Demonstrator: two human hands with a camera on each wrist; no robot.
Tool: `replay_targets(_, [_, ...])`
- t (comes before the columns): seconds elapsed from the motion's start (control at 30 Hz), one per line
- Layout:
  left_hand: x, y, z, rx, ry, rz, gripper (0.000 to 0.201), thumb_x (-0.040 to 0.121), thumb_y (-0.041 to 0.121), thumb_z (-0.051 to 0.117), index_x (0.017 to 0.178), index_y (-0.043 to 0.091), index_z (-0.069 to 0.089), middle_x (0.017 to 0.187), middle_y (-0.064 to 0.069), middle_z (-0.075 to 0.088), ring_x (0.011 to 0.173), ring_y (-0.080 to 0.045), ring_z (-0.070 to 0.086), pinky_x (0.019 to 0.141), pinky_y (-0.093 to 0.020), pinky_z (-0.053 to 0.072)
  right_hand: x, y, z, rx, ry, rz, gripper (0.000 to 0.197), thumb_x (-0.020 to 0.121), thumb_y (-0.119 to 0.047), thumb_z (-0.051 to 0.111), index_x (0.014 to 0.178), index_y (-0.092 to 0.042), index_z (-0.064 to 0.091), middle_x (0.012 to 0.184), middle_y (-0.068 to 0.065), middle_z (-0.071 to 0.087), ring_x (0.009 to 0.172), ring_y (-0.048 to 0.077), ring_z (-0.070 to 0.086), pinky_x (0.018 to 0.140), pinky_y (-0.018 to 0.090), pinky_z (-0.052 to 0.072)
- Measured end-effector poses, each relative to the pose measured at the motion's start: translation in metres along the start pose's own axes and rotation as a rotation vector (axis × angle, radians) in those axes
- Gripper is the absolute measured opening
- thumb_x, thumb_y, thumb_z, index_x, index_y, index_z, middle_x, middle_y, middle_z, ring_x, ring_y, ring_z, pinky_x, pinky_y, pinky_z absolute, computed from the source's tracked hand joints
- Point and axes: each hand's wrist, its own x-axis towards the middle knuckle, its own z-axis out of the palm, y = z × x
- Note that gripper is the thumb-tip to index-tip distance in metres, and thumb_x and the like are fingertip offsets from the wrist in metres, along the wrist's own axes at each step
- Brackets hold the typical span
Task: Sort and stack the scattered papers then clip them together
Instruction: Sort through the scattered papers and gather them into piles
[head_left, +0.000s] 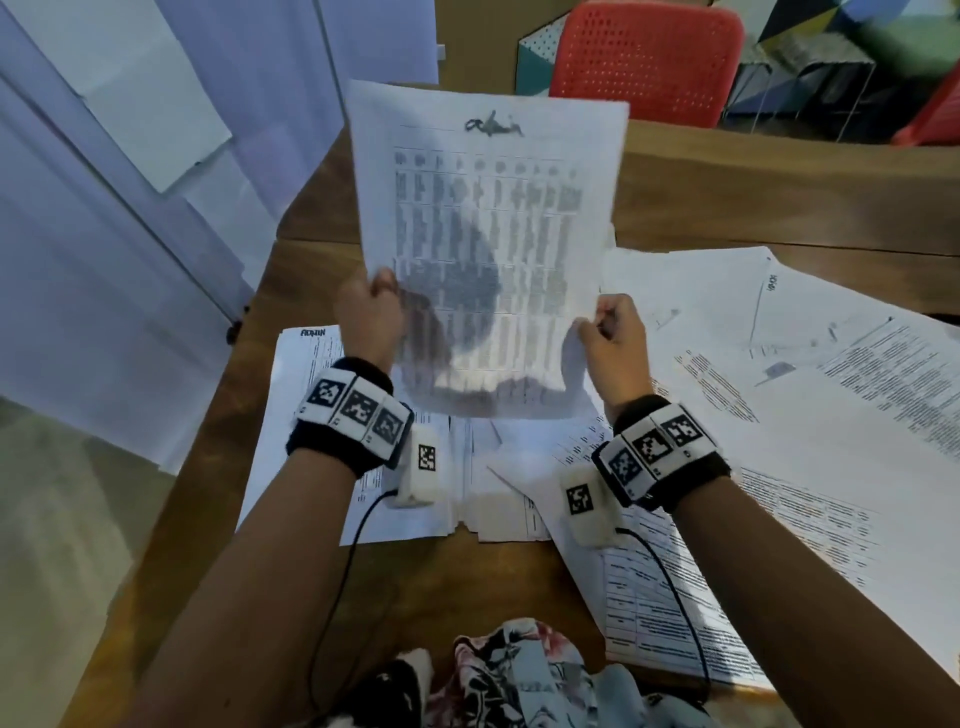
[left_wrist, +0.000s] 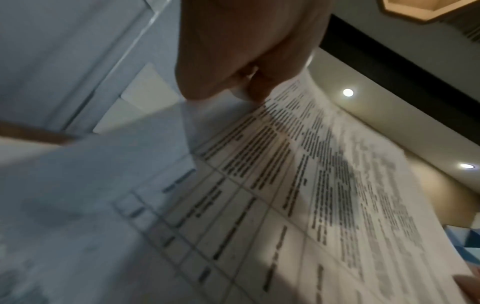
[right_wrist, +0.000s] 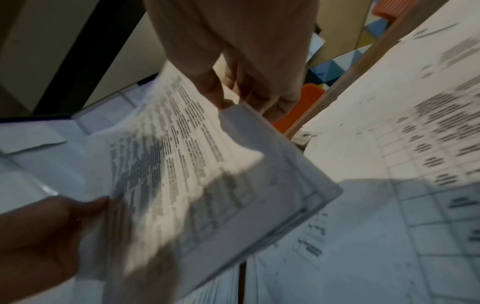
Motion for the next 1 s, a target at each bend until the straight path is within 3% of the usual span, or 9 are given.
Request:
replay_targets(0.1, [0.018,-0.006,-0.028,0.189,0.1,-0.022,0.03,0.094,0.01,0.039,0.112,-0.005,0.059,0.113,-0.024,0.061,0.108,-0.035,0.056,0.085,-0.034,0.043,-0.003,0.004,0.028,-0.057,-0.121,0.022,0.035,0.088,-0.003,0.052,0.066,-0.025,0.037,0.061,-0.005,0.036,0.058,0.01,0.036,0.06,0.025,0.032])
replay_targets(0.23, [0.02,-0.032,-0.058,0.409,0.087,-0.2,0.039,0.098,0.014,0.032,0.132,0.0,0.044,0.138,-0.022,0.045,0.128,-0.035,0.043,0.103,-0.037,0.034,-0.014,0.016,0.064,-0.198,-0.276,0.079,0.031,0.084,-0.005,0.057,0.063,-0.017,0.038,0.066,0.004,0.044,0.065,0.019,0.042,0.065,0.027,0.034])
replay_targets(0.4, [0.005,-0.079,-0.075,0.53,0.091,-0.439,0.039,0.095,0.007,0.038,0.133,-0.002,0.041,0.139,-0.023,0.044,0.126,-0.037,0.044,0.1,-0.039,0.037,-0.038,0.031,0.091,-0.386,-0.532,0.221,0.035,0.085,-0.004,0.056,0.059,-0.017,0.036,0.062,0.004,0.046,0.056,0.023,0.054,0.055,0.028,0.047])
replay_targets(0.5, [0.003,-0.105,-0.078,0.644,0.056,-0.543,0.039,0.093,0.007,0.041,0.13,-0.005,0.042,0.139,-0.025,0.041,0.129,-0.038,0.039,0.105,-0.041,0.033,-0.05,0.037,0.1,-0.468,-0.552,0.267,0.032,0.083,-0.003,0.058,0.061,-0.017,0.039,0.072,0.004,0.05,0.075,0.025,0.057,0.073,0.037,0.053])
replay_targets(0.6, [0.001,-0.118,-0.074,0.725,0.065,-0.612,0.043,0.093,0.012,0.043,0.133,0.0,0.036,0.146,-0.023,0.025,0.137,-0.036,0.022,0.111,-0.044,0.021,-0.058,0.041,0.106,-0.498,-0.546,0.333,0.012,0.083,-0.003,0.056,0.087,-0.01,0.047,0.098,0.016,0.056,0.09,0.033,0.062,0.077,0.041,0.055])
replay_targets(0.7, [0.0,-0.12,-0.067,0.737,0.046,-0.621,0.051,0.093,0.015,0.044,0.137,-0.003,0.026,0.148,-0.022,0.02,0.139,-0.035,0.019,0.114,-0.041,0.017,-0.06,0.046,0.11,-0.565,-0.565,0.309,0.028,0.085,-0.002,0.051,0.112,-0.002,0.043,0.107,0.02,0.056,0.096,0.034,0.057,0.083,0.041,0.052])
replay_targets(0.83, [-0.003,-0.121,-0.058,0.803,-0.011,-0.644,0.06,0.09,0.017,0.047,0.141,-0.003,0.021,0.149,-0.019,0.019,0.137,-0.036,0.02,0.113,-0.042,0.021,-0.066,0.045,0.115,-0.689,-0.654,0.192,0.015,0.089,-0.003,0.045,0.092,-0.01,0.032,0.111,0.019,0.043,0.087,0.021,0.039,0.084,0.035,0.042])
replay_targets(0.93, [-0.005,-0.12,-0.053,0.821,-0.014,-0.661,0.075,0.089,0.021,0.05,0.147,-0.002,0.007,0.153,-0.019,0.011,0.142,-0.035,0.012,0.117,-0.048,0.014,-0.063,0.044,0.109,-0.698,-0.694,0.187,0.009,0.089,-0.003,0.044,0.084,-0.009,0.039,0.109,0.018,0.043,0.09,0.021,0.038,0.084,0.033,0.04])
replay_targets(1.0, [-0.008,-0.112,-0.047,0.837,-0.022,-0.657,0.082,0.09,0.023,0.05,0.148,0.002,-0.004,0.157,-0.017,0.0,0.146,-0.031,-0.001,0.118,-0.053,0.003,-0.056,0.04,0.094,-0.654,-0.704,0.179,0.016,0.09,-0.003,0.043,0.103,-0.004,0.053,0.109,0.016,0.043,0.1,0.026,0.045,0.087,0.03,0.038])
